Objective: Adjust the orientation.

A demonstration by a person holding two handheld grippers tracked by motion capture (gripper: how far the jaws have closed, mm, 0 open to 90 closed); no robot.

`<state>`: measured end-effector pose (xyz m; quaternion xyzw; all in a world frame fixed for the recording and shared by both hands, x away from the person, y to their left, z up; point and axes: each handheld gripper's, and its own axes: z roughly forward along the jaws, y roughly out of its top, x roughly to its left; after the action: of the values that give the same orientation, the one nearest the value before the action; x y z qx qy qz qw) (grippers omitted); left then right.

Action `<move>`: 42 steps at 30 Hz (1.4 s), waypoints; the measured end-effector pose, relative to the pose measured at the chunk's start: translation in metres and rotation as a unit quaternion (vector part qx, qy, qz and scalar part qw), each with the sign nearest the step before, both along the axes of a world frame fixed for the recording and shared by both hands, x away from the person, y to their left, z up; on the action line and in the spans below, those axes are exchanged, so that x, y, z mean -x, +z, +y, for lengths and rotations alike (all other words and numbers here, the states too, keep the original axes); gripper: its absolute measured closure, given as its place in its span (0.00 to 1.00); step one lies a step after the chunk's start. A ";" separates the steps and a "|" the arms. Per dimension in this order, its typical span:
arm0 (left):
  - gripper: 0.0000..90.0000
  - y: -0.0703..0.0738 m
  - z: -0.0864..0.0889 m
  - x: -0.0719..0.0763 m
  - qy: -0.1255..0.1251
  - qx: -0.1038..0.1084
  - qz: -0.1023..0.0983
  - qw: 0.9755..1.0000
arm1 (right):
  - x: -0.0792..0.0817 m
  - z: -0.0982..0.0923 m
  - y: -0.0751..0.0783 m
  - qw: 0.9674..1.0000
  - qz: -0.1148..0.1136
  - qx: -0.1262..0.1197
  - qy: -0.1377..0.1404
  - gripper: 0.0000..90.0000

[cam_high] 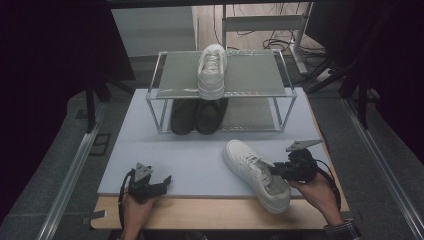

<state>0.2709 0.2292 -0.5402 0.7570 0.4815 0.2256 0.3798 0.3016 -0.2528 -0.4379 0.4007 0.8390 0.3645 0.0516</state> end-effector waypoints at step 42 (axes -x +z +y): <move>0.14 0.000 0.000 0.000 0.001 0.001 0.000 1.000 | -0.022 -0.017 0.038 0.979 0.084 -0.170 -0.073 0.94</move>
<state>0.2710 0.2291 -0.5403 0.7560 0.4823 0.2256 0.3807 0.3239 -0.2702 -0.3998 0.4927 0.7347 0.4623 -0.0611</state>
